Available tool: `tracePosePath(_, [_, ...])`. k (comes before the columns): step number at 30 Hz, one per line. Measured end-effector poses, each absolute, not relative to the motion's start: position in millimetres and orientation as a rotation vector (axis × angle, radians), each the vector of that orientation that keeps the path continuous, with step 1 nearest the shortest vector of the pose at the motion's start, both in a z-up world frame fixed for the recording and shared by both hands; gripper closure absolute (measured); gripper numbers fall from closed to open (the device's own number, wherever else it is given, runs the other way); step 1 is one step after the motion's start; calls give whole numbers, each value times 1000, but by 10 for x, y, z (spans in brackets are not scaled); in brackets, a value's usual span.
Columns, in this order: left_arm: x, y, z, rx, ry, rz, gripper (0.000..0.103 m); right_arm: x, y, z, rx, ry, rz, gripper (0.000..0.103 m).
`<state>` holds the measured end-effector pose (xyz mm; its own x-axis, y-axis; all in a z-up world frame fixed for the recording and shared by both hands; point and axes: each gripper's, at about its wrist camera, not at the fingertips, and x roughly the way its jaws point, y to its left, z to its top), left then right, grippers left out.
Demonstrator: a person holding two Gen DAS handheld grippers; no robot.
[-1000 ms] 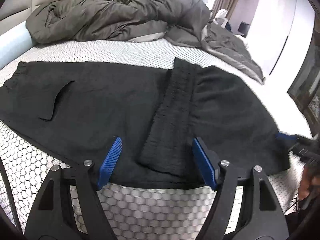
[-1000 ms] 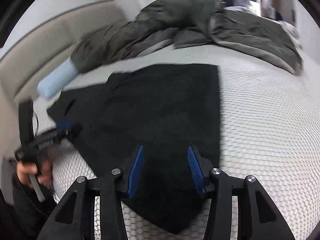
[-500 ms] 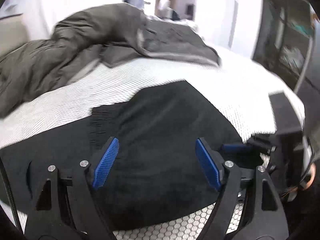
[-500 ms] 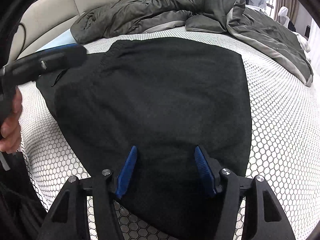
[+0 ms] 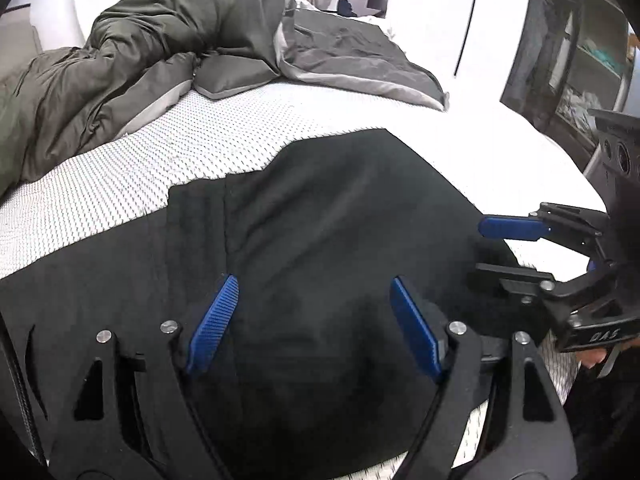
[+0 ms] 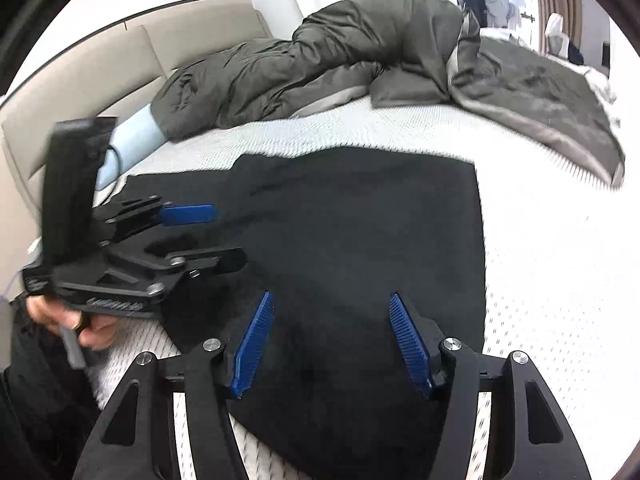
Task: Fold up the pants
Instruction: 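Press the folded pants flat with both open grippers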
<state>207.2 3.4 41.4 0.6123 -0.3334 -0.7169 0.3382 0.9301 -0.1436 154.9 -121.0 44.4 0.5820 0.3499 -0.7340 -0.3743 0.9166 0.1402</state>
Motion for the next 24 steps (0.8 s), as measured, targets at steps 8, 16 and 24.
tracePosePath(8, [2307, 111, 161, 59, 884, -401, 51, 2056, -991, -18, -238, 967, 318, 44])
tracePosePath(16, [2283, 347, 267, -2, 877, -339, 48, 2055, -1646, 101, -124, 944, 140, 43])
tracePosePath(24, [2344, 386, 599, -78, 758, -369, 48, 2026, -1391, 514, -45, 797, 261, 43])
